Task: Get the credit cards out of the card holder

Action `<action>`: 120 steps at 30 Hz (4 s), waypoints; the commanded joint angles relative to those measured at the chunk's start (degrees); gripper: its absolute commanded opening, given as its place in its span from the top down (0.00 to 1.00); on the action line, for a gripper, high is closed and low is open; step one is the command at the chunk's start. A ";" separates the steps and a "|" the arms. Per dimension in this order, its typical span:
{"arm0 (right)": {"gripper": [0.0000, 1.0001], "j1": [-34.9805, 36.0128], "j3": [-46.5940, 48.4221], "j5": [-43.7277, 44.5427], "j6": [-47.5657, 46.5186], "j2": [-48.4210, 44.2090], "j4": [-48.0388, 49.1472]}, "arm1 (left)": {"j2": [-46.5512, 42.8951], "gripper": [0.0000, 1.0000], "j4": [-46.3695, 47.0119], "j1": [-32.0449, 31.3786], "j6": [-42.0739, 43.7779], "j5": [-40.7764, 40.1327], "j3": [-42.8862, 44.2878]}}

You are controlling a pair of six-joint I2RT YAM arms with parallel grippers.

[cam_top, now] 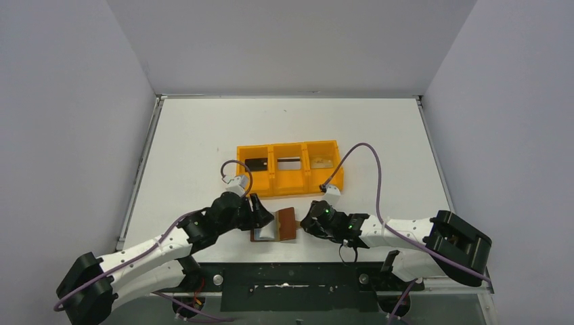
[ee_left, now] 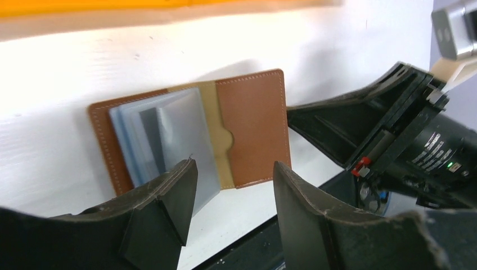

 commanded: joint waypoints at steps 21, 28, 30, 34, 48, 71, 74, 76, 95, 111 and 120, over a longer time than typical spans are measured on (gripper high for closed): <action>0.94 0.90 2.19 3.17 2.20 1.00 0.42 | 2.42 0.49 1.05 -0.27 -2.79 -2.05 -0.69; 0.94 0.84 2.19 2.79 1.99 1.30 0.97 | -0.05 0.47 -4.57 -0.25 -2.86 -6.16 1.60; 0.94 0.88 2.23 2.81 1.94 1.34 0.99 | -0.62 0.47 -4.42 -0.25 -2.77 -6.01 1.74; 0.94 0.89 2.28 2.81 1.88 1.42 1.13 | -0.28 0.47 -2.07 -0.22 -2.41 -4.26 1.22; 0.94 0.84 2.45 2.81 1.95 1.44 1.05 | 3.99 0.51 8.69 -0.38 -1.25 3.91 -0.17; 0.56 1.03 -1.39 3.96 3.11 -10.74 3.22 | 20.67 0.56 20.67 -7.01 0.13 5.15 5.66; 0.56 1.00 -1.40 4.71 3.87 -13.35 1.65 | 22.26 0.57 20.83 -7.24 0.30 5.06 5.36; 0.56 0.98 -1.52 5.23 4.12 -14.91 0.95 | 23.03 0.57 20.99 -7.71 0.52 4.95 5.35; 0.50 -4.17 3.32 -7.22 -5.22 -8.81 3.48 | 26.05 0.56 20.39 -11.78 4.48 3.86 8.75; 0.86 -3.67 -9.03 -8.64 6.02 -11.20 14.05 | 20.08 0.51 17.38 -11.70 4.58 -1.47 7.46; 0.86 3.72 -11.99 -0.27 14.24 -8.56 17.47 | 22.03 0.45 21.07 -10.73 4.72 0.84 7.46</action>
